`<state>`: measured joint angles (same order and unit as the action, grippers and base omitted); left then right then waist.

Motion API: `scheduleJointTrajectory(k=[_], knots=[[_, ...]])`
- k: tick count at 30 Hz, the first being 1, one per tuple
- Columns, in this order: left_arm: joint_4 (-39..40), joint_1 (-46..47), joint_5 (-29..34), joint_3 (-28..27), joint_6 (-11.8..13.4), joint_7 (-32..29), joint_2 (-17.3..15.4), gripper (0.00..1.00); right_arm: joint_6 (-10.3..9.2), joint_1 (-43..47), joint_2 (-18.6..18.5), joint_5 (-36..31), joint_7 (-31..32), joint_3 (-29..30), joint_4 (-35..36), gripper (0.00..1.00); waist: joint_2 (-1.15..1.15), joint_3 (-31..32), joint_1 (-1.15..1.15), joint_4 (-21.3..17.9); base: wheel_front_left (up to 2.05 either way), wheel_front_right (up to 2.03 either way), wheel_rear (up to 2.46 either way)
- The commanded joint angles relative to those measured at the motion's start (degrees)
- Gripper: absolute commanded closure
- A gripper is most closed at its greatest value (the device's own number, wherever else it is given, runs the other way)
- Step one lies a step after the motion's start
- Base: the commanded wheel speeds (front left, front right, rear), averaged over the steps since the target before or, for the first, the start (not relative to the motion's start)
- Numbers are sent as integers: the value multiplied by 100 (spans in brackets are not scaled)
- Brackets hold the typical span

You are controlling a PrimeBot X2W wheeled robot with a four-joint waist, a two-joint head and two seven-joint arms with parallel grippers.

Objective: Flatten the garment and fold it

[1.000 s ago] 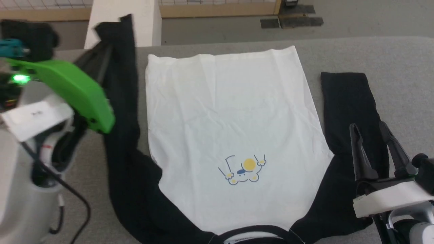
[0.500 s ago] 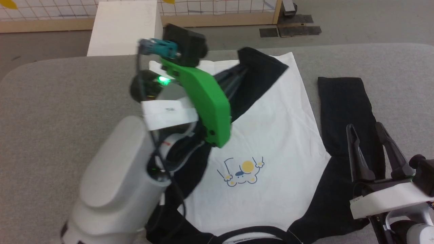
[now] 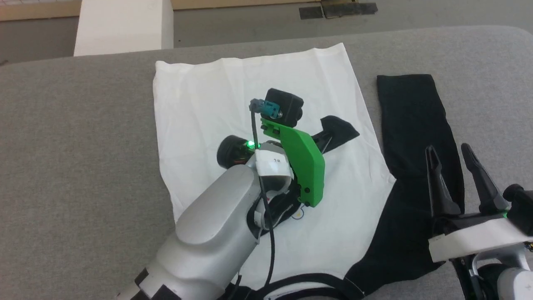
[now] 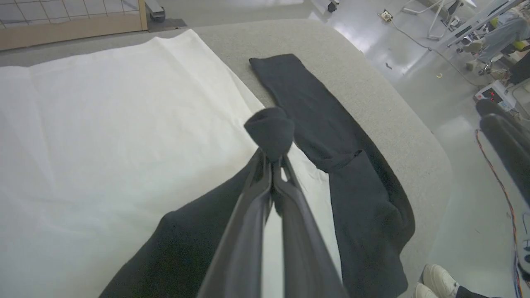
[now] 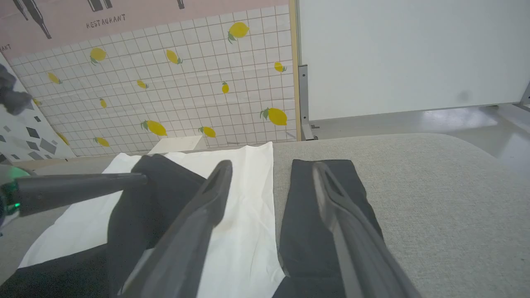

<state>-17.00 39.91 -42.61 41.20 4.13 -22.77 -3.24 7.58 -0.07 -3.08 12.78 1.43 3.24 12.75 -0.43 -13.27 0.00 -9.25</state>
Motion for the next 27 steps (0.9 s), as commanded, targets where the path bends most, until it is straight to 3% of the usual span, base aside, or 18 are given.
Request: scheduleJointTrajectory(k=[1, 9, 14, 20, 26, 27], knots=[[-59, 195, -197, 101, 45, 171, 31, 100, -9, -116, 15, 55, -55, -36, -27, 0, 42, -113, 0, -107, 0, 0, 0], [-769, 1044, -1149, 905, 528, 1121, 34, 100, -9, -349, 18, 131, -158, -307, -250, 0, 42, -327, 0, -419, 0, 0, 0], [-1155, 1479, -1632, 1776, 537, 1127, 35, 100, -9, -440, 19, 213, -278, -371, -432, 0, 42, -484, 0, -614, 0, 0, 0], [-1791, 1612, -1827, 2446, 625, 1040, 35, 100, -9, -590, 20, 297, -407, -549, -602, 0, 42, -641, 0, -868, 0, 0, 0], [-2003, 1527, -2111, 2929, 375, 812, 35, 100, -9, -643, 20, 333, -509, -591, -774, 0, 42, -713, 0, -985, 0, 0, 0], [-2003, 1507, -2166, 2959, 358, 802, 35, 93, -9, -651, 20, 335, -519, -599, -794, 0, 42, -713, 0, -997, 0, 0, 0]])
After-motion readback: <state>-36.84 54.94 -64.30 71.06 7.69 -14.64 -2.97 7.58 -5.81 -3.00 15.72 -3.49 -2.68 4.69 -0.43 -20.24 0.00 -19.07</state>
